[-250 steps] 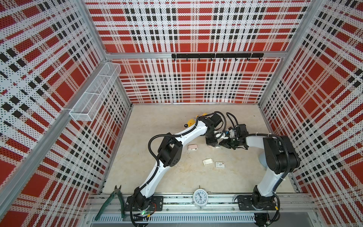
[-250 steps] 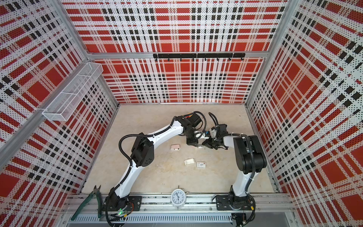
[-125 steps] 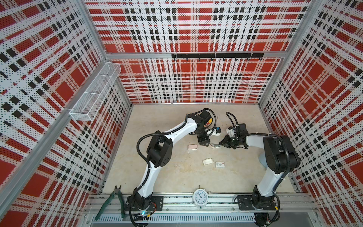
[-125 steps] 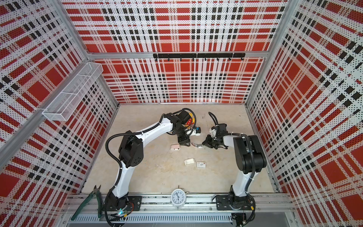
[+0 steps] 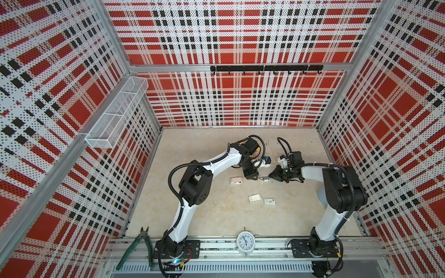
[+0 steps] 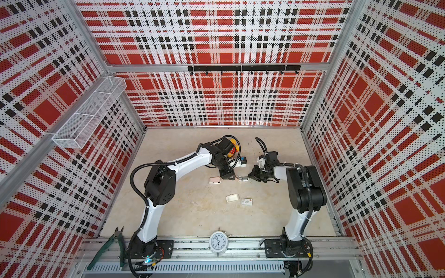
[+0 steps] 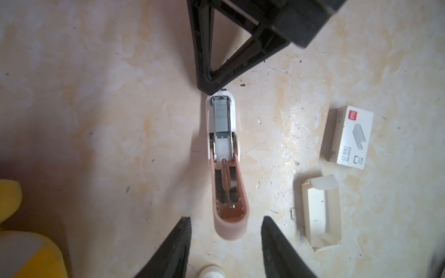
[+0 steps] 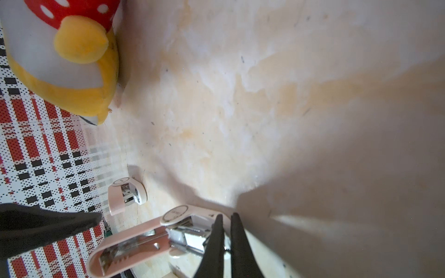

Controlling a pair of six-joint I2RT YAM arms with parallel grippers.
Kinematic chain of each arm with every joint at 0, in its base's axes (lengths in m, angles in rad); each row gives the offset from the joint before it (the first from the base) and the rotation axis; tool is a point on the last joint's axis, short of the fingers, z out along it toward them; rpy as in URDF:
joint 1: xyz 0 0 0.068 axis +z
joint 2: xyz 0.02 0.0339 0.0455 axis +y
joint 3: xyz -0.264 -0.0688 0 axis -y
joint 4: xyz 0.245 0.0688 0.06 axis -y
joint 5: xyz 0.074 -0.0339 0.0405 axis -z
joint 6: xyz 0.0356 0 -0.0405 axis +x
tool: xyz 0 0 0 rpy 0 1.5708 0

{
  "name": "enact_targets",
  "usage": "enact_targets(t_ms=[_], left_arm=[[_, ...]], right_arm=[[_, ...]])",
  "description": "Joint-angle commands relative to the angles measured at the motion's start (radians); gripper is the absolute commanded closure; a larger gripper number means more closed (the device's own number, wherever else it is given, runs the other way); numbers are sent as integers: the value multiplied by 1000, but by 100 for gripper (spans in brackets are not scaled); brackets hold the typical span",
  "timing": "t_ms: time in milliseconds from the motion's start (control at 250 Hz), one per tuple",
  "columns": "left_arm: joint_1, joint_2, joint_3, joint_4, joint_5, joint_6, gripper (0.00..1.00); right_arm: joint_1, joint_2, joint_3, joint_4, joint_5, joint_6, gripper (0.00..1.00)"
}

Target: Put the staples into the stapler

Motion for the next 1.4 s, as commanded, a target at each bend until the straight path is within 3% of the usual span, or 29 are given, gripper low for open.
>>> enact_targets(t_ms=[0,112,264,460,1008,1205,1397], left_arm=[[-7,-5,-3,42,19,-21,55],[-7,-6,-10,42,16,-18,57],[-2,-13,-18,43,10,-23,49],[9,-40,-74,76,28,-56,47],[9,-73,-133,167,53,-93,50],[9,-71,-138,170,61,-93,58],[9,-84,-151,170,53,-88,50]], right_arm=[[4,11,16,1,8,-26,91],[4,9,18,-2,9,-26,91],[4,12,20,-1,9,-26,91],[4,12,19,4,8,-26,91],[4,13,16,3,11,-26,91],[4,12,15,2,12,-26,91],[4,13,16,2,12,-26,91]])
